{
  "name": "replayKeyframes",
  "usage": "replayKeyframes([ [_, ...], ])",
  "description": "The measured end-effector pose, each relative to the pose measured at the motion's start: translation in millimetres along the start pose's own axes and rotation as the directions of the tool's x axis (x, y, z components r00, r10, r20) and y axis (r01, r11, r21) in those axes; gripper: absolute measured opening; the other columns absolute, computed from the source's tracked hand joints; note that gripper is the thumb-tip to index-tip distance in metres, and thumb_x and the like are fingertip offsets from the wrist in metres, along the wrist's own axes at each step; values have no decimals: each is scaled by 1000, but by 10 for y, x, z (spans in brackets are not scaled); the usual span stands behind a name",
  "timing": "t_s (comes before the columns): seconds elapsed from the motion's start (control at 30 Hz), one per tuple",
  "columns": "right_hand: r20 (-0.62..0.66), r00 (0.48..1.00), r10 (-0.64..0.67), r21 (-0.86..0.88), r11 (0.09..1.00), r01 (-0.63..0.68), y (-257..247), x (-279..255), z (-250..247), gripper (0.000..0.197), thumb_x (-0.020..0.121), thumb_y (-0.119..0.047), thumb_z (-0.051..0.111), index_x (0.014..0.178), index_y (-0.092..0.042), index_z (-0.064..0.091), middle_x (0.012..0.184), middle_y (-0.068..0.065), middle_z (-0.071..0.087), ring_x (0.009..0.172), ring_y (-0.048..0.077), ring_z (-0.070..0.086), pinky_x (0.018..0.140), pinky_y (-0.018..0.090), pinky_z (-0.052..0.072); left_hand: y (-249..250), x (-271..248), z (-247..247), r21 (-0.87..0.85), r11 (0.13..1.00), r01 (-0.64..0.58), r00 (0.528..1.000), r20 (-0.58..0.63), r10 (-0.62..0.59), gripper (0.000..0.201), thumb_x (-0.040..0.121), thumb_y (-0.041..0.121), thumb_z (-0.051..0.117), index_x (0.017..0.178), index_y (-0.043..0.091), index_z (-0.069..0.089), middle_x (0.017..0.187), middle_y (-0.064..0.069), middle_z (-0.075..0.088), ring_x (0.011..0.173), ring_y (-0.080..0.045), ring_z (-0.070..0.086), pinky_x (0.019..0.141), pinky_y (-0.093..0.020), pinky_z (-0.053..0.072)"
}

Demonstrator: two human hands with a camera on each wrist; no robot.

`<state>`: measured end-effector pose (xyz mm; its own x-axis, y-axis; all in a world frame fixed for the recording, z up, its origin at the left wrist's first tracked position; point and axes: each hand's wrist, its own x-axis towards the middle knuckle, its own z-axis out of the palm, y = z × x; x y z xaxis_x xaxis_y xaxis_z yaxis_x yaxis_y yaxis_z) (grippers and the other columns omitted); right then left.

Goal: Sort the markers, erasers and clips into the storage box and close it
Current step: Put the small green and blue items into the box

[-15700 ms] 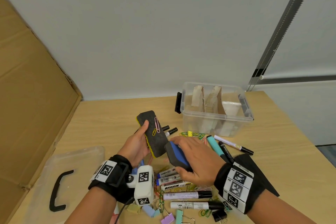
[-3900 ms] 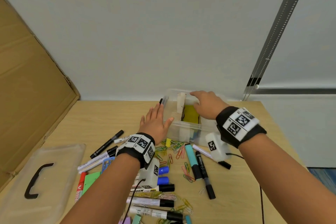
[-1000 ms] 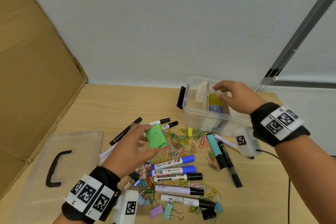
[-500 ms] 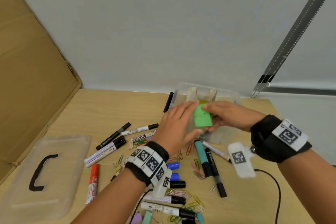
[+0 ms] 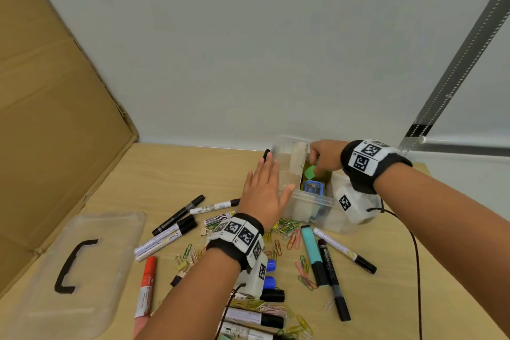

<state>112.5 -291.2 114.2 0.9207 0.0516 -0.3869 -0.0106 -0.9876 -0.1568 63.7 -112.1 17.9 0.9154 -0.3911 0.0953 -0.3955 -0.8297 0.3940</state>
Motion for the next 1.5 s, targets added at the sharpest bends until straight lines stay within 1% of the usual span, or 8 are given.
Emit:
replayKeyframes([
  [0.13,85,996,41,-221,975,-22,-58,86,22,41,81,-23,73,65,-21,36,93,1,49,91,19,46,57,23,35,-4,0,20,2,1000,1,1000,-1,-1,70,96,56,17,151,17,-4,159,0,-14,146,-13,-13,120,-37,-3],
  [0.4,209,976,54,-323,946,17,-76,209,10,28,77,-15,76,68,-20,50,72,-7,52,73,14,51,54,19,37,-5,-1,22,4,1000,6,1000,-7,-6,70,96,56,16,151,17,-1,159,1,-13,146,-13,-13,119,-38,-3],
  [0.87,140,988,60,-335,942,-10,-86,170,28,38,79,-23,75,64,-23,40,89,-1,56,90,19,50,80,28,42,1,-10,22,-6,1000,16,1000,13,-16,70,96,56,16,151,16,0,159,1,-15,146,-14,-11,120,-40,-2],
  [1.07,-16,999,-40,-277,960,34,-29,-71,105,26,92,-20,55,115,-8,61,122,8,60,111,24,56,81,25,39,2,-7,28,0,1000,17,1000,18,-17,69,96,56,15,151,17,1,159,2,-14,147,-14,-10,120,-44,0],
  [1.23,-205,975,-90,-40,996,84,22,-396,260,22,94,-17,48,110,-10,61,116,9,58,104,25,55,84,31,42,-1,-8,-8,-37,999,5,999,31,-4,66,96,56,18,151,26,-4,159,6,-17,147,-15,-11,119,-49,3],
  [1.33,-511,849,-136,49,981,186,66,-656,404,17,94,-17,45,102,-13,60,103,5,58,93,24,56,79,36,48,-45,-160,-145,-109,994,-4,1000,14,5,65,97,53,24,148,34,-12,158,7,-17,146,-15,-10,117,-47,0],
  [1.43,-678,723,-137,105,955,278,43,-945,671,11,94,-17,45,93,-14,55,86,1,58,74,22,56,64,37,49,-294,-509,-352,-108,992,66,998,-4,-67,64,97,41,37,150,31,2,159,5,5,147,-18,9,118,-41,10],
  [1.5,-651,749,-127,102,962,252,36,-1027,906,10,94,-18,46,92,-14,54,76,1,58,65,22,56,57,37,49,-610,-785,-470,-79,976,203,979,22,-202,58,96,34,46,148,25,21,153,2,28,138,-20,33,114,-40,28],
])
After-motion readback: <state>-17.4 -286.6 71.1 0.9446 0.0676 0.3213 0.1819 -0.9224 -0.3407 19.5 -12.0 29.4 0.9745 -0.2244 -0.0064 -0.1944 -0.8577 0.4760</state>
